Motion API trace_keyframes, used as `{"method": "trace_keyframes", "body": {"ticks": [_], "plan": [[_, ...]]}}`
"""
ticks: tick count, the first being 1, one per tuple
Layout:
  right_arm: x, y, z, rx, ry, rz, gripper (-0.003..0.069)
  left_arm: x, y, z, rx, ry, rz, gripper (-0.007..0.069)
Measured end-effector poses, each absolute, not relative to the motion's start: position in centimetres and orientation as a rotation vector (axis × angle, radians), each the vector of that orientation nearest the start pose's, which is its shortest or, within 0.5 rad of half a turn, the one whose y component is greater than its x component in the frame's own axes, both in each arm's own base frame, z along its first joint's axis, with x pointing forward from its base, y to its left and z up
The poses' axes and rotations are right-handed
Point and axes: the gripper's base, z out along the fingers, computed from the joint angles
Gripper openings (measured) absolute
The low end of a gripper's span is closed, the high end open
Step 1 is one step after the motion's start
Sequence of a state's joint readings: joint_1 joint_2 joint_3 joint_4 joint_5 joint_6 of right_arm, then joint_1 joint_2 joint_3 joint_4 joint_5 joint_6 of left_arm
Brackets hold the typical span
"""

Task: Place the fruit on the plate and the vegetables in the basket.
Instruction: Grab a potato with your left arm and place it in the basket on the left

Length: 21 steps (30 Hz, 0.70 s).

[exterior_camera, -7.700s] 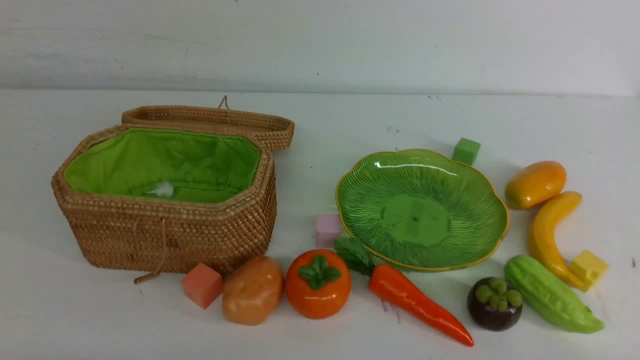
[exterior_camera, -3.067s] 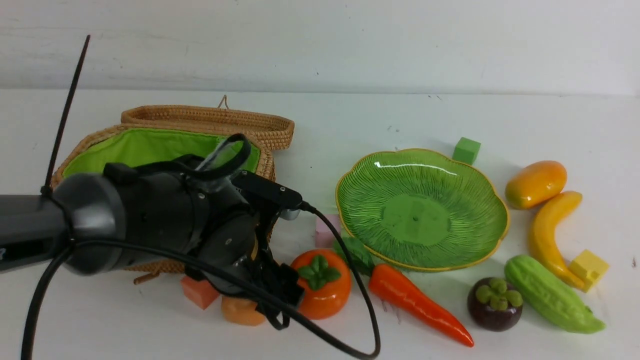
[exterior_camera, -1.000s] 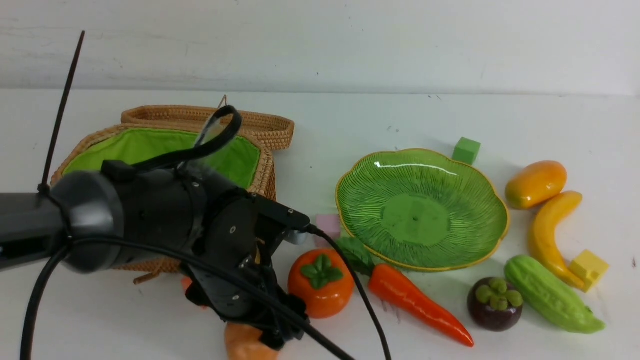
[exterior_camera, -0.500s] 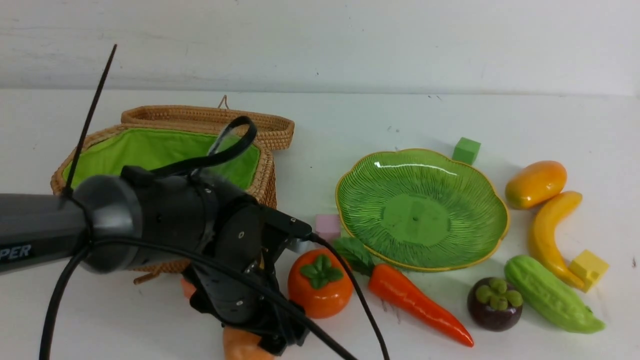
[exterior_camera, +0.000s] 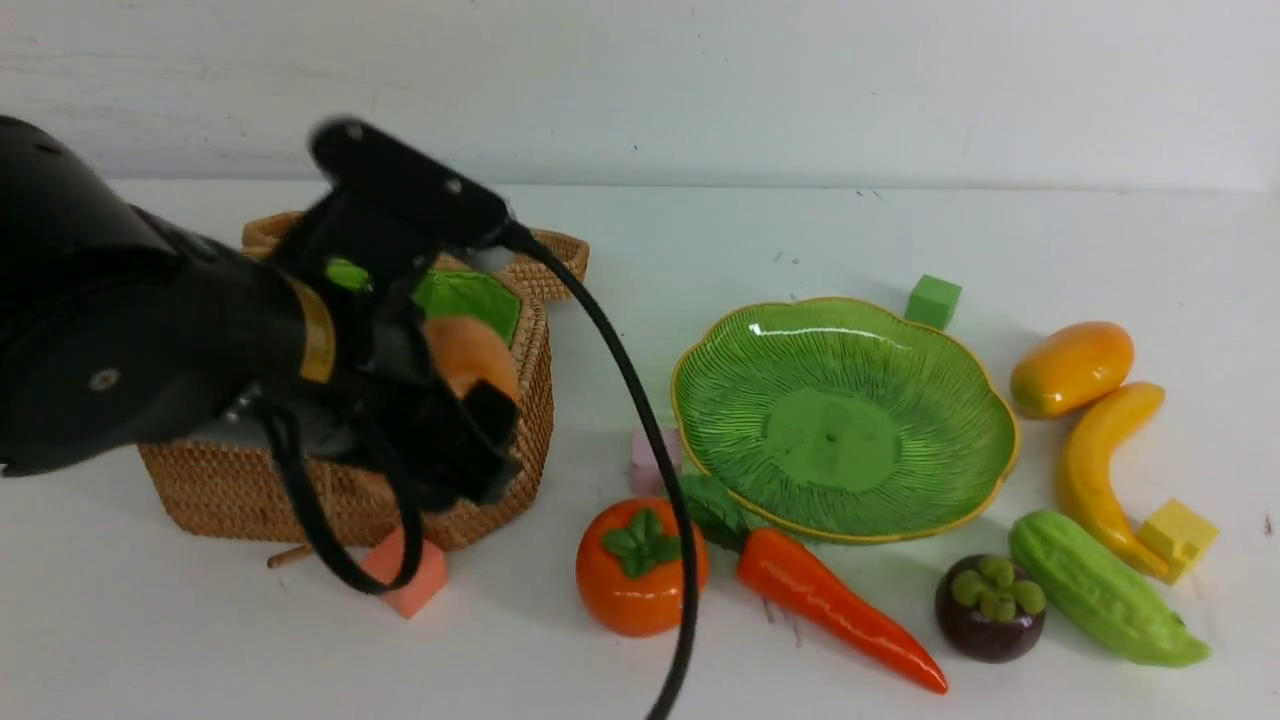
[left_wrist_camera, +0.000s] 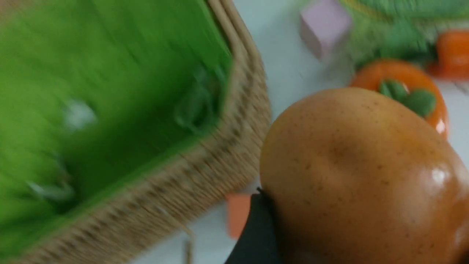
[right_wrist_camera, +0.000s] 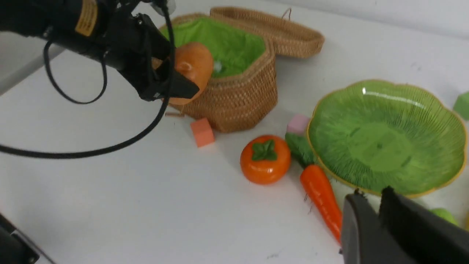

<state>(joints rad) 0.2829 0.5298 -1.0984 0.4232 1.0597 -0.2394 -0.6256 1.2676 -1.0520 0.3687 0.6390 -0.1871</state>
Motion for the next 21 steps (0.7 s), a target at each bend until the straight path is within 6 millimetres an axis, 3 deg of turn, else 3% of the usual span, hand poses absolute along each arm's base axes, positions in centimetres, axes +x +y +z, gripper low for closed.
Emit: {"method": "trace_keyframes", "body": {"ticks": [4,14,21], "plan": [[3.3,4.3,44.8,-0.517,1.766,0.521,0.0090,24.2,-13.7,34.1,0.805,2.012,0.141,0.0607],[3.4,4.4,45.8,-0.488,1.653,0.551,0.0097,30.7,-10.5,29.4,0.796,2.074,0.347,0.0607],[3.4,4.5,45.7,-0.499,1.669,0.555,0.0097,31.6,-9.4,28.5,0.713,2.117,0.342,0.0607]]}}
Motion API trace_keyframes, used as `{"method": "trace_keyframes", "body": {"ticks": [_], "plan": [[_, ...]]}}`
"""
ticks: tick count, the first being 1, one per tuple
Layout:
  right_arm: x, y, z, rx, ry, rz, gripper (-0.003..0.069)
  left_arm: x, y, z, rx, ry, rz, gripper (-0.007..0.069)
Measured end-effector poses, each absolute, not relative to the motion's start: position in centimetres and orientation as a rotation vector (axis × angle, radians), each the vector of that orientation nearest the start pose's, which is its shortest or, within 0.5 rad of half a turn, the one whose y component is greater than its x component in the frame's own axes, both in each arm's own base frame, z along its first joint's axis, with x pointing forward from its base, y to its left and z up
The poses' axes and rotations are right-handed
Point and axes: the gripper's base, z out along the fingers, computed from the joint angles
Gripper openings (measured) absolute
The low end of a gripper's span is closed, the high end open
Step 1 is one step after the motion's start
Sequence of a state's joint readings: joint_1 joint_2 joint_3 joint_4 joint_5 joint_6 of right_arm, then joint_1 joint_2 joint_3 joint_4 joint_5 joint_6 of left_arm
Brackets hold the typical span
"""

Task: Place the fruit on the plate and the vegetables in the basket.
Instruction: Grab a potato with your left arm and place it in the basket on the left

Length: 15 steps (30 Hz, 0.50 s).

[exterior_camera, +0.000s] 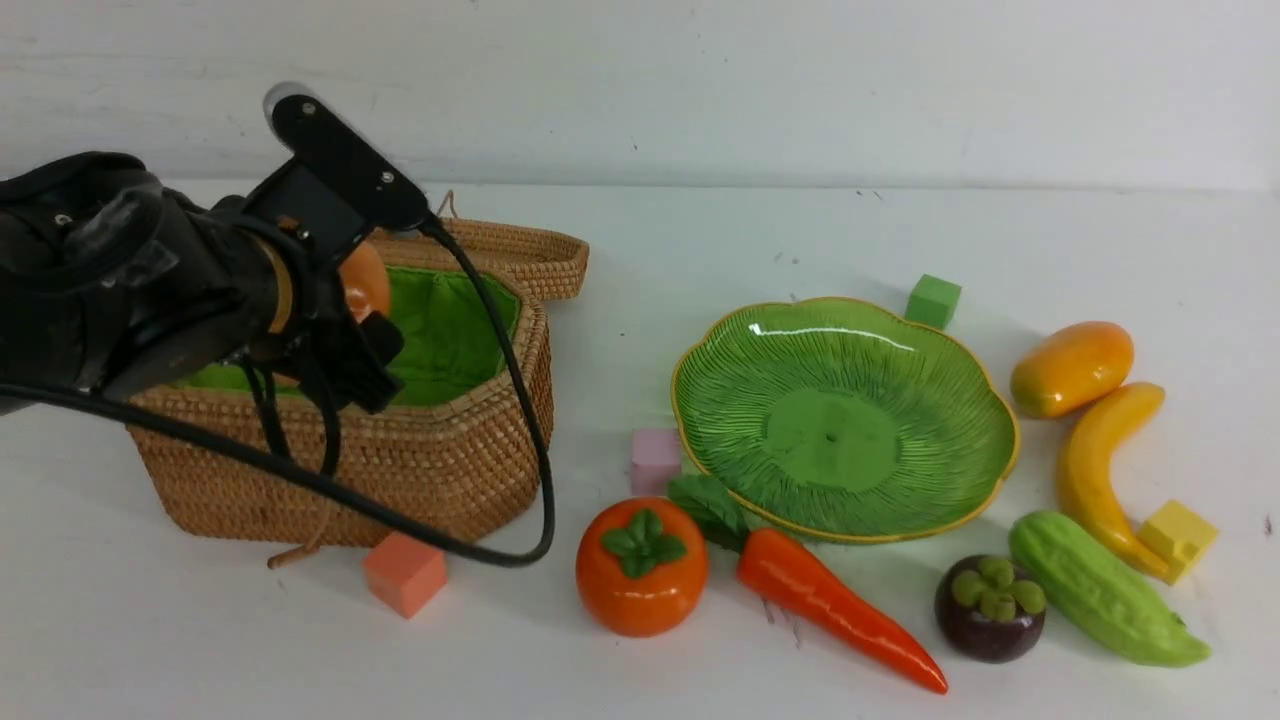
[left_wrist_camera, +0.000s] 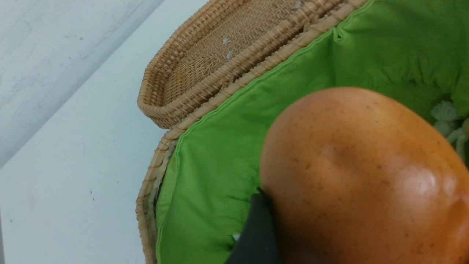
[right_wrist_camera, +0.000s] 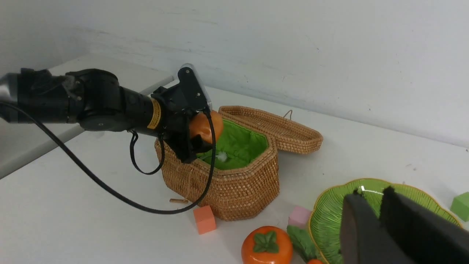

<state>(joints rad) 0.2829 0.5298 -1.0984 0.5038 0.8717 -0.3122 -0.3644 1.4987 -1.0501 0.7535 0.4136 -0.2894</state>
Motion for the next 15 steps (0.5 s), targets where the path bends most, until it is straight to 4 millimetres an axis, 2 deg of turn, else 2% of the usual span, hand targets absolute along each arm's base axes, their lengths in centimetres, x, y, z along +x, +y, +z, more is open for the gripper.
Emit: {"method": "trace_keyframes", "body": {"ticks": [6,11,15], "plan": [[3.3,4.5,45.6,-0.505,1.678,0.558,0.0097,31.8,-9.4,28.7,0.645,2.107,0.315,0.0670],[3.2,4.6,45.4,-0.524,1.692,0.560,0.0097,31.4,-9.2,29.5,0.606,2.091,0.300,0.0652],[3.2,4.6,45.3,-0.541,1.697,0.551,0.0097,30.6,-9.0,31.0,0.557,2.057,0.271,0.0602]]}}
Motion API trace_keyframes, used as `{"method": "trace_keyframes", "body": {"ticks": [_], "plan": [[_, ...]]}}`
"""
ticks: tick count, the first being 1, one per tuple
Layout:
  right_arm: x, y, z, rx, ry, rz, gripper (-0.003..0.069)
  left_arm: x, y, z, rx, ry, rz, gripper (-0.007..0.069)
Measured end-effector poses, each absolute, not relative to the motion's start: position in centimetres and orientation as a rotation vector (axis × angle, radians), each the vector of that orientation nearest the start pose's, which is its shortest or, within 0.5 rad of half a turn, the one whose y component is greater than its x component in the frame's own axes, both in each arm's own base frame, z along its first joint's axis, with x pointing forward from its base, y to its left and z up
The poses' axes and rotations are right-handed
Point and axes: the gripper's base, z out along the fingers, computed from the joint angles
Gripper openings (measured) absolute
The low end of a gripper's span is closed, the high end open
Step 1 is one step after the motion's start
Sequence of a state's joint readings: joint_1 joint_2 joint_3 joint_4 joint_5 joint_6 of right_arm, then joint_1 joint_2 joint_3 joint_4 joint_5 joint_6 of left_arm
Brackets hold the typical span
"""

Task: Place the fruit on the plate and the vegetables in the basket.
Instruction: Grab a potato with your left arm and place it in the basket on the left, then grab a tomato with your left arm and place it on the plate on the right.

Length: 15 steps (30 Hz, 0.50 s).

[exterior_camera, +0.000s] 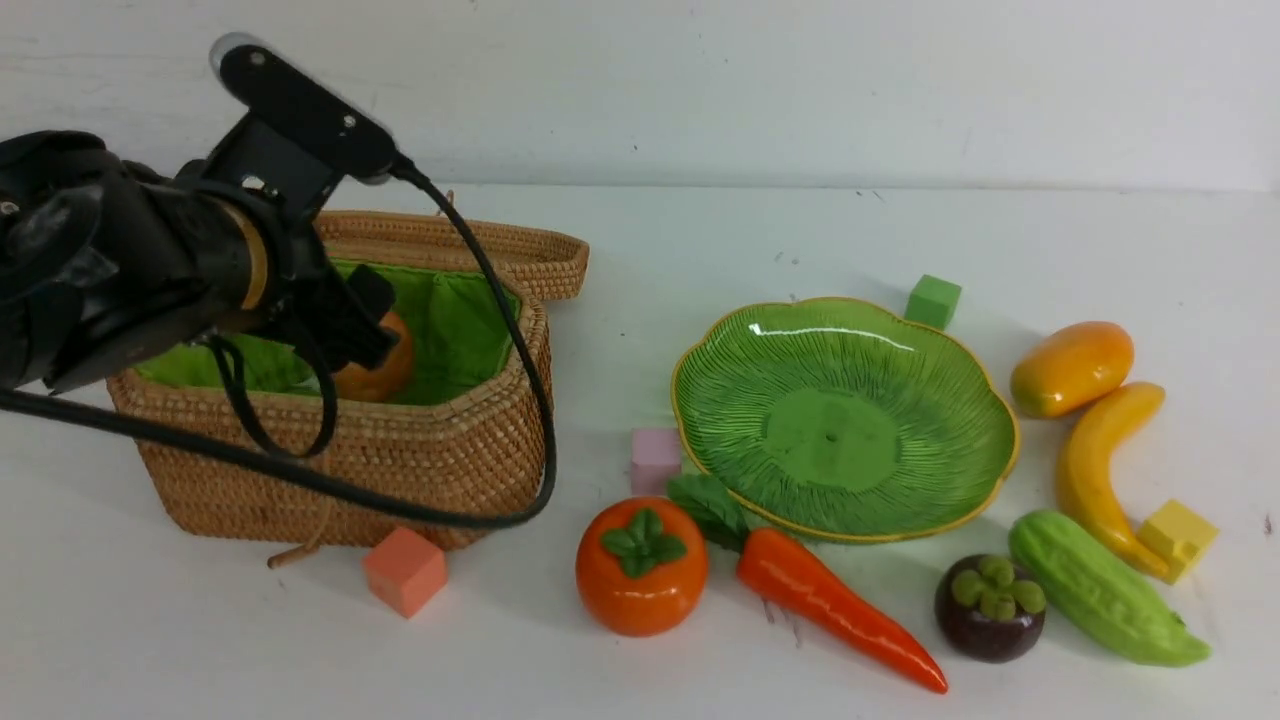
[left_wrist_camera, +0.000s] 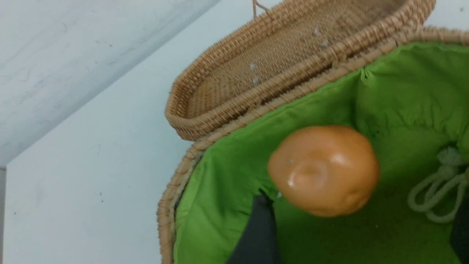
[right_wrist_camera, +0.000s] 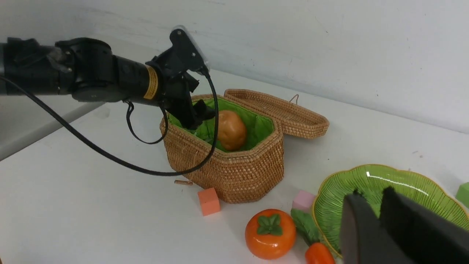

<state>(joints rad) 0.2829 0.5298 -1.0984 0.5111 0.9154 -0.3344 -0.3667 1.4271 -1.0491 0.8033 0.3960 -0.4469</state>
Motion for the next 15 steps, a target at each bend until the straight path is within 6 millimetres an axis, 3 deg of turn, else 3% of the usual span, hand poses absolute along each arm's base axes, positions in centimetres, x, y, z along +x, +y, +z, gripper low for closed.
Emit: {"method": "trace_keyframes", "body": {"ticks": [3,7,8,11,15], "plan": [[3.2,4.6,45.3,-0.548,1.703,0.550,0.0099,29.3,-9.8,31.9,0.471,2.076,0.180,0.0518],[3.0,4.7,44.9,-0.572,1.737,0.555,0.0100,26.8,-12.4,32.2,0.381,2.172,-0.012,0.0312],[2.9,4.7,44.7,-0.589,1.761,0.558,0.0101,25.5,-13.9,31.8,0.410,2.234,-0.074,0.0189],[2.5,4.8,44.0,-0.640,1.832,0.567,0.0106,22.6,-17.6,30.4,0.646,2.342,-0.156,0.0004],[2.1,4.9,43.3,-0.695,1.910,0.576,0.0107,20.5,-21.2,28.6,0.900,2.417,-0.255,-0.0012]]}}
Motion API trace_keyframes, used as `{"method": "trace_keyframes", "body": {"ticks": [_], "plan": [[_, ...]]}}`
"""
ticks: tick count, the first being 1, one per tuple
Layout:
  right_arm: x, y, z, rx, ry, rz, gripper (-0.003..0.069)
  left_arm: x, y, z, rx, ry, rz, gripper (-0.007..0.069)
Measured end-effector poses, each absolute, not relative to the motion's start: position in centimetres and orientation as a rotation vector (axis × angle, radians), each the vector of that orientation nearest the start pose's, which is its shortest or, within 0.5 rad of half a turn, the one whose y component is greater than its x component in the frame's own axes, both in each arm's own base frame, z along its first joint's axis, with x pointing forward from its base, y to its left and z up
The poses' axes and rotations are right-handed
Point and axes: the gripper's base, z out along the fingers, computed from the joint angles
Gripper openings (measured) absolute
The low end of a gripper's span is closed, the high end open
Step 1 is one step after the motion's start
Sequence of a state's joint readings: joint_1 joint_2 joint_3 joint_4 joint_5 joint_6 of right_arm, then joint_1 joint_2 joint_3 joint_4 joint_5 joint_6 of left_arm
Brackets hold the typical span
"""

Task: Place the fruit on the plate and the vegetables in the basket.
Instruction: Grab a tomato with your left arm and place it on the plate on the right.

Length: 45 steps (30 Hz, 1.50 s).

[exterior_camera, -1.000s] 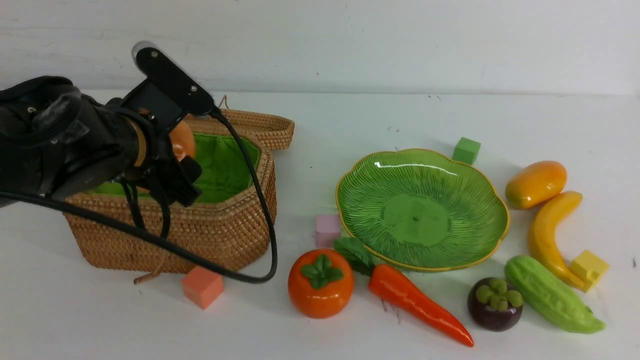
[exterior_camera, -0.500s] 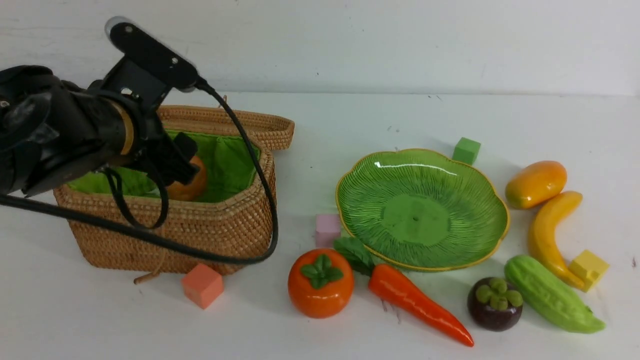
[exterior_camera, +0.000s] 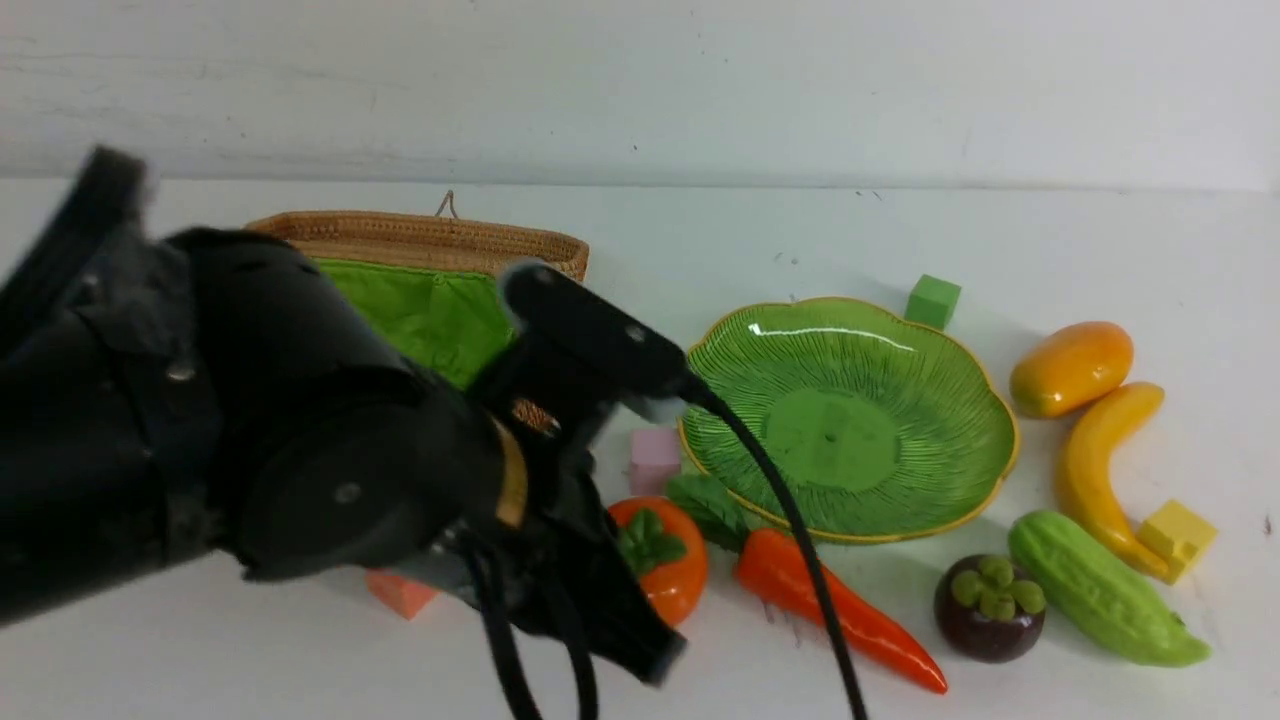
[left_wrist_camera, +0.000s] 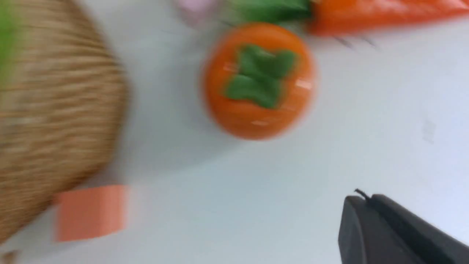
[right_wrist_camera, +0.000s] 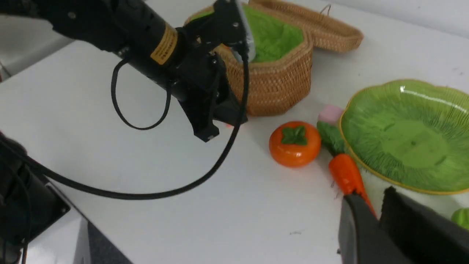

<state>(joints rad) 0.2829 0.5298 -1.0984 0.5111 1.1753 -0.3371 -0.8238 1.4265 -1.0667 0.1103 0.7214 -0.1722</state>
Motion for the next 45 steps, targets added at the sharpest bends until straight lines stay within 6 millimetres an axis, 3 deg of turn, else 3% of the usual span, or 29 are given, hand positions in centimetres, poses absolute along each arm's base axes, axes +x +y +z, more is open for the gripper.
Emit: {"method": "trace_keyframes", "body": {"ticks": [2,5,10,12,14,17,24,45], "plan": [[2.0,4.9,43.1,-0.707,1.926,0.578,0.0107,20.7,-22.1,28.2,0.941,2.429,-0.274,0.0006],[1.8,4.9,42.9,-0.727,1.953,0.580,0.0107,22.0,-23.7,27.0,1.005,2.438,-0.253,0.0143],[1.8,4.8,42.7,-0.736,1.973,0.561,0.0107,23.8,-25.2,24.3,1.073,2.417,-0.175,0.0503],[1.8,4.7,42.6,-0.739,1.980,0.554,0.0107,24.3,-25.6,23.5,1.090,2.400,-0.158,0.0601],[1.8,4.7,42.6,-0.738,1.980,0.551,0.0108,24.7,-26.0,22.8,1.103,2.384,-0.150,0.0647],[1.8,4.7,42.6,-0.739,1.981,0.551,0.0109,25.1,-26.5,22.3,1.108,2.344,-0.158,0.0653],[1.8,4.7,42.6,-0.740,1.982,0.552,0.0109,26.1,-26.8,21.0,1.209,2.257,-0.049,0.0575],[1.8,4.7,42.6,-0.741,1.984,0.551,0.0107,26.8,-27.0,18.7,1.258,2.291,0.048,0.0549]]}}
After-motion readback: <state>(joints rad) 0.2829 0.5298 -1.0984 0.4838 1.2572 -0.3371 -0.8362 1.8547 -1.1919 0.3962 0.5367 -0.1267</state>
